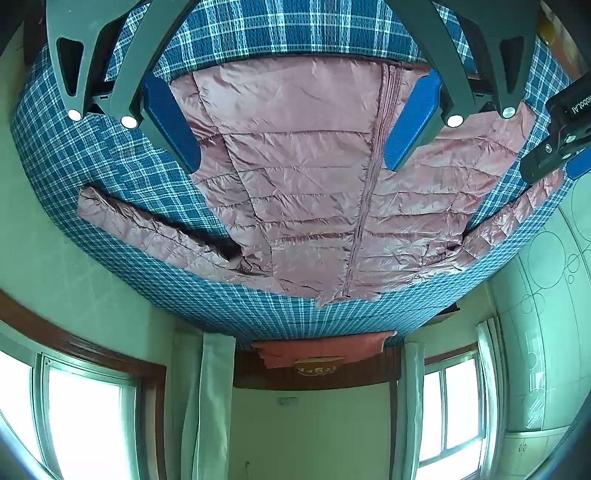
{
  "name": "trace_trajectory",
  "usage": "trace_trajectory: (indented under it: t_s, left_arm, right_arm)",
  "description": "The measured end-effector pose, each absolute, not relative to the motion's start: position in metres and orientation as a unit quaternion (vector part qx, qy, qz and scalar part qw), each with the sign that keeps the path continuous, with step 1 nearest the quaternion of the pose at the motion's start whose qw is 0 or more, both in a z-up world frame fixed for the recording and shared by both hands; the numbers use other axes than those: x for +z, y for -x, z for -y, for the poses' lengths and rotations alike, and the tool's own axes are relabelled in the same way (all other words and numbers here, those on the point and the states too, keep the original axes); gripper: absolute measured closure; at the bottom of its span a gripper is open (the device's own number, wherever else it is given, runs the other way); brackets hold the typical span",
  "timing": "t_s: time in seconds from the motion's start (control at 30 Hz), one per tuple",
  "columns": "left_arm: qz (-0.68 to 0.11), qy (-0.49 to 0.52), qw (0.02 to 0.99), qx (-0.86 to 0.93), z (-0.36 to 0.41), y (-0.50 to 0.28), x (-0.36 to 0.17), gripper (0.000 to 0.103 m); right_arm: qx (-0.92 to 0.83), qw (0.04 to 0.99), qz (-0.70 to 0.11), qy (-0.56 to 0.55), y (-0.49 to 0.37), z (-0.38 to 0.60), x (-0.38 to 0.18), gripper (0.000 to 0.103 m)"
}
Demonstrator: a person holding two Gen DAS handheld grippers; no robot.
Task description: Fold large clothes
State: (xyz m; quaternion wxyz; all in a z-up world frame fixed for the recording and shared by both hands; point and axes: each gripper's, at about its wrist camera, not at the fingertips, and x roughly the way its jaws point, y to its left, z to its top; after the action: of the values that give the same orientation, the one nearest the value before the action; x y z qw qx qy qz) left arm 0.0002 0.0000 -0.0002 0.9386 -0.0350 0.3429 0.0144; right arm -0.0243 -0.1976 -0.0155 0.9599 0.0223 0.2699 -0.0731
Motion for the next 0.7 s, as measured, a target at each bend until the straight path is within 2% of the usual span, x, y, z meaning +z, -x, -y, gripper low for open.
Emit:
trace_trajectory:
  t_s: [0.7]
  left_arm:
    - [-0.351, 0.039, 0.936, 0.017, 0.000, 0.002, -0.011, 0.002]
  right_arm:
    - [-0.073, 0.959, -0.274, -0.019, 0.024, 0.195, -0.022, 0.004]
